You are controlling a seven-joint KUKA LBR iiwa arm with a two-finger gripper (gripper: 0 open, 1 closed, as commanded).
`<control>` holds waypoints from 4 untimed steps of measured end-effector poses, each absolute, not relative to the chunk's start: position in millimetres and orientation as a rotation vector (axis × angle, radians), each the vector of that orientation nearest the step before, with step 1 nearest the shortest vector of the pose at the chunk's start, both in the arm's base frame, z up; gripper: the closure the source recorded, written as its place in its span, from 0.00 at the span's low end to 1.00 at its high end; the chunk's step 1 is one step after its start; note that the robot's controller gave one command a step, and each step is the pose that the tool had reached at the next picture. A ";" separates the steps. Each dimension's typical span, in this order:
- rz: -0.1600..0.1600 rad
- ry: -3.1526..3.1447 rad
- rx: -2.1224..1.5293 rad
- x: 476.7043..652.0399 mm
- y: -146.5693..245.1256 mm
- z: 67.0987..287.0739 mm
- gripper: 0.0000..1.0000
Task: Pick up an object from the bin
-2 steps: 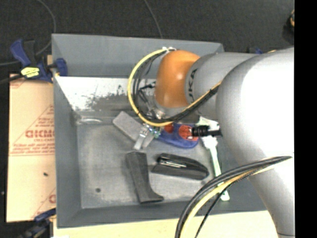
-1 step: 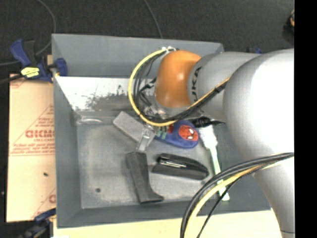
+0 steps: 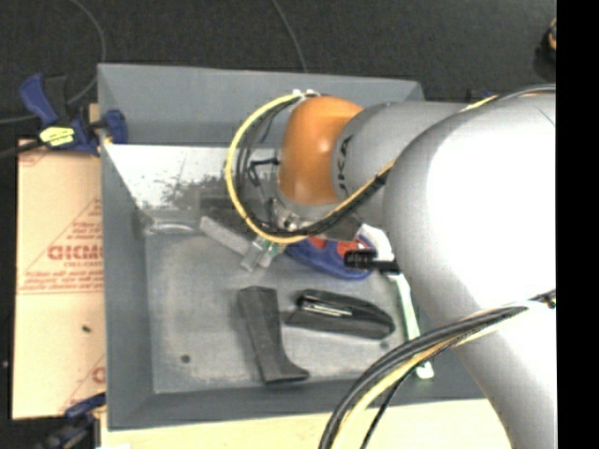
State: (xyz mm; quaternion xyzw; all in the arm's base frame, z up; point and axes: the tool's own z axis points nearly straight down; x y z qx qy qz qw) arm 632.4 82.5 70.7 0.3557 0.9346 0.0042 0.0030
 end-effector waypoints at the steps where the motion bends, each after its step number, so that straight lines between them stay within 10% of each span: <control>1: 0.012 2.931 1.113 632.4 82.4 70.7 1.00; 4: 0.009 2.937 1.114 631.1 81.2 120.3 1.00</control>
Offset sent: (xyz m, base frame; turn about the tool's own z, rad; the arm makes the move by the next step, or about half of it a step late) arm 0.0000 -0.0001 0.1102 0.0000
